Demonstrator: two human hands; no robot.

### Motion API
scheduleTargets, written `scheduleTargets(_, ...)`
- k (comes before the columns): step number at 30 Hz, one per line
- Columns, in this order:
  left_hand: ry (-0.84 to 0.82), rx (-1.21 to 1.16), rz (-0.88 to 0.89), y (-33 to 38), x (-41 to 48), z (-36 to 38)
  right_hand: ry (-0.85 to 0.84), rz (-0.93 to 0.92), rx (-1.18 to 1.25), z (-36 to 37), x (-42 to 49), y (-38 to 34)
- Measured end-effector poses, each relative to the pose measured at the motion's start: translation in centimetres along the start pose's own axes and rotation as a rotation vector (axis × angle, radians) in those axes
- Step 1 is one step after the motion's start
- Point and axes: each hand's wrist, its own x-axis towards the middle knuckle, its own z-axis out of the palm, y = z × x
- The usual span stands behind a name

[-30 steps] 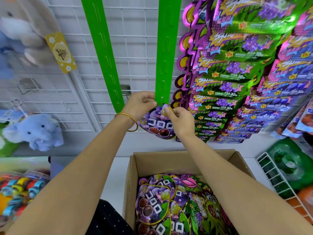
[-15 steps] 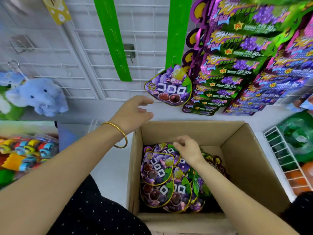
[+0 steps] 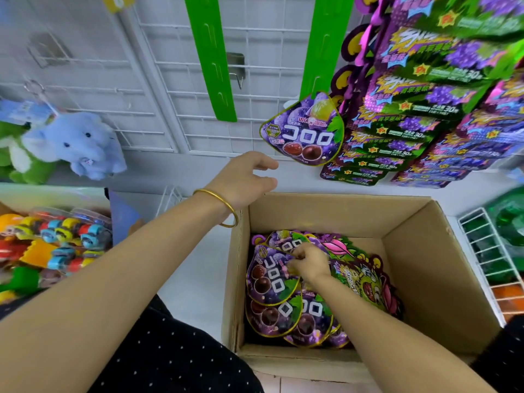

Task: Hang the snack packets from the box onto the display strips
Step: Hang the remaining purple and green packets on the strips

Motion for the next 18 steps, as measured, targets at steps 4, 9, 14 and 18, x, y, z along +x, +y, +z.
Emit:
scheduleTargets(4, -0.091, 0.134, 0.021, -0.6, 0.4, 0.8, -0.057, -0.123, 0.457, -2.7, -1.3, -1.4)
scheduleTargets(9, -0.311, 0.576, 0.032, -1.5, 0.7, 3.0, -0.037, -0.285, 0.484, -9.7, -3.9, -5.7)
scheduleTargets(14, -0.121, 0.388, 0.098, 1.1, 2.5, 2.7, 0.084, -0.406, 0.531, -15.9, -5.5, -8.6)
scheduleTargets(18, -0.019, 0.152, 0.163, 4.5, 3.2, 1.3, 0.239, -0.519, 0.549, -18.1, -6.5, -10.6)
